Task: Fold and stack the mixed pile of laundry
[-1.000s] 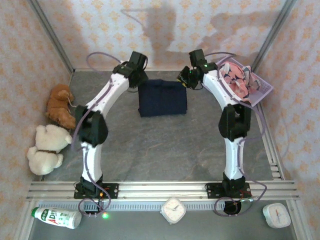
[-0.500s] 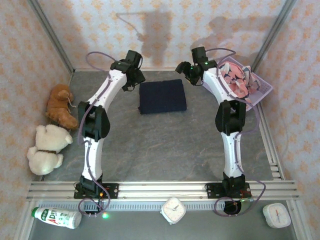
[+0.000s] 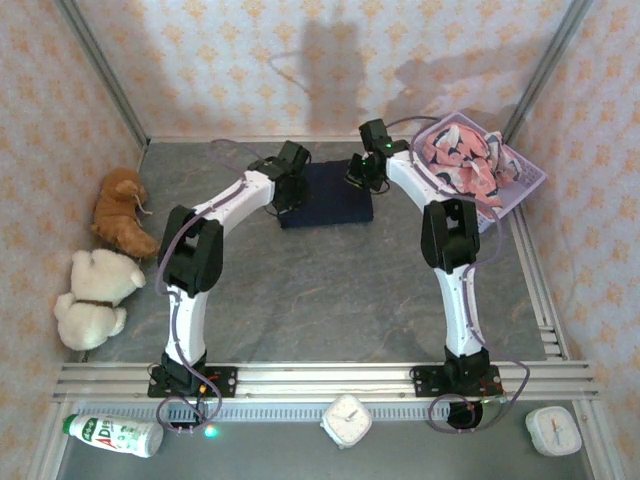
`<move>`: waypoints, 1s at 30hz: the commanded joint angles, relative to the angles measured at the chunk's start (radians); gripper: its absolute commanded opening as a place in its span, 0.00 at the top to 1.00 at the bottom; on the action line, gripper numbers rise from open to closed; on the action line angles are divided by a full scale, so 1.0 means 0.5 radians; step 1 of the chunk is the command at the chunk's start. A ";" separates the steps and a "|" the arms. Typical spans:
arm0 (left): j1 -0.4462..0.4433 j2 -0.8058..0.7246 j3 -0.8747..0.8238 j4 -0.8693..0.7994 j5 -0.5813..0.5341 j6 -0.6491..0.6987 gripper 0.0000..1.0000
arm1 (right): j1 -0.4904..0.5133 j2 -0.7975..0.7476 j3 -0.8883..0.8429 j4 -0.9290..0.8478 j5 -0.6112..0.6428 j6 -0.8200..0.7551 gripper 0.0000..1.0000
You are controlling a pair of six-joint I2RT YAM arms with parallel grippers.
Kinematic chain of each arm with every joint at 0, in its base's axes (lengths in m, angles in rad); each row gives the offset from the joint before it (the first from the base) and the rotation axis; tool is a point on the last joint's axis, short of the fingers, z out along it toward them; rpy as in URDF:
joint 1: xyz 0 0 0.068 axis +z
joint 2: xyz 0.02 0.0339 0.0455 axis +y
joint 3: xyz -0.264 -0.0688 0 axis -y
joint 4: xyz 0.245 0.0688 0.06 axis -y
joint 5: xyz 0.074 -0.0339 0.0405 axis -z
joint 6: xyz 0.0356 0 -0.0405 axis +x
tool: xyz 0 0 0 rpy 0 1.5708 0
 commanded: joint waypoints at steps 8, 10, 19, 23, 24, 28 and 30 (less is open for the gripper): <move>0.017 0.035 -0.318 -0.057 -0.076 -0.010 0.97 | -0.012 -0.054 -0.448 0.011 0.076 -0.026 0.83; 0.022 0.058 -0.294 -0.102 -0.127 0.027 0.98 | 0.000 -0.170 -0.651 0.058 0.068 -0.015 0.83; 0.114 0.332 0.303 -0.397 -0.357 0.374 0.96 | 0.209 -0.893 -1.468 0.223 -0.296 0.335 0.75; 0.112 0.404 0.624 -0.434 -0.349 0.494 0.94 | 0.266 -1.135 -1.436 0.202 -0.330 0.397 0.65; 0.114 0.419 0.720 -0.464 -0.361 0.517 0.91 | 0.259 -1.166 -1.385 0.168 -0.313 0.380 0.64; 0.115 0.405 0.974 -0.614 -0.369 0.586 0.72 | 0.170 -1.119 -1.129 0.002 -0.185 0.190 0.62; 0.111 0.332 0.947 -0.632 -0.287 0.567 0.64 | 0.092 -1.016 -1.021 -0.032 -0.161 0.102 0.63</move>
